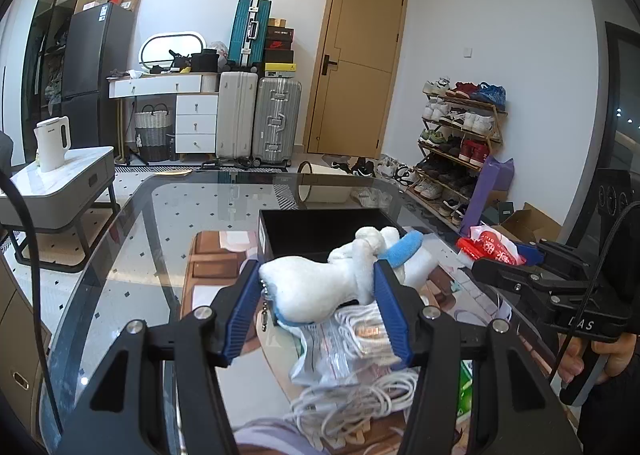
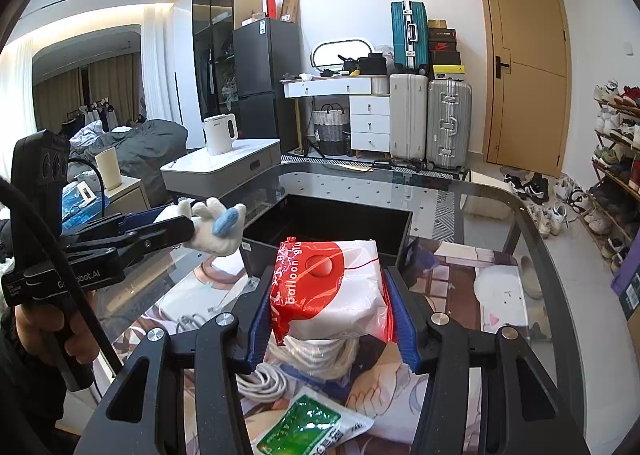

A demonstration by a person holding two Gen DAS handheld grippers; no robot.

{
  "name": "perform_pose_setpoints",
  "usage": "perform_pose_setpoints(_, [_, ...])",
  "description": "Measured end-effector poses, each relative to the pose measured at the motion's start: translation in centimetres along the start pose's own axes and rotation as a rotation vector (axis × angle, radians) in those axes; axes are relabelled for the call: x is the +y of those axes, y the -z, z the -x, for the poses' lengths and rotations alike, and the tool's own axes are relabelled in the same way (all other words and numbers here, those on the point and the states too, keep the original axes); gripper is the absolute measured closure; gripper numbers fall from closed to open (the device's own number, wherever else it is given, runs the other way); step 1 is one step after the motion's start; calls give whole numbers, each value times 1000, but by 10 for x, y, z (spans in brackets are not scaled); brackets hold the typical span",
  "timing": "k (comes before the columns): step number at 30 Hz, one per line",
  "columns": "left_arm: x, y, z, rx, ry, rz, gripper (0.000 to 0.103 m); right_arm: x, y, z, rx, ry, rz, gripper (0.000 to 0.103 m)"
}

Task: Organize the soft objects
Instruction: 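Carry the plush toy with the left tool while the right tool carries the bag over the black box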

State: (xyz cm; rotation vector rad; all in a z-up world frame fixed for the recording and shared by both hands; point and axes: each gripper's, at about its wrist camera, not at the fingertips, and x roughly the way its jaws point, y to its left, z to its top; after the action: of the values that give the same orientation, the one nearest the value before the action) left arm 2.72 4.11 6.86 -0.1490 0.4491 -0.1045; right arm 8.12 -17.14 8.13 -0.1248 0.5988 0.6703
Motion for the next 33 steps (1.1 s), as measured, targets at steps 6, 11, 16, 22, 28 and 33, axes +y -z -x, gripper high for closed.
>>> perform_pose_setpoints(6, [0,-9,-9,-3,7,1,47,-4,-6,-3,-2,-3,-2,51])
perform_pose_setpoints(11, [0,-16,-18,-1,4,-2,47,-8,-13,-9,3,-5,2,51])
perform_pose_setpoints(16, [1,-22,-27,8,6,4,47,-12,-23,-18,20,-4,7,51])
perform_pose_setpoints(22, [2,-30,-41,22,7,8,47,-15,-33,-32,44,-2,14,51])
perform_pose_setpoints(28, [2,-33,-58,43,-1,6,47,-22,-39,-44,62,-1,22,51])
perform_pose_setpoints(33, [7,-34,-74,65,-2,16,47,-26,-44,-53,77,-2,32,51])
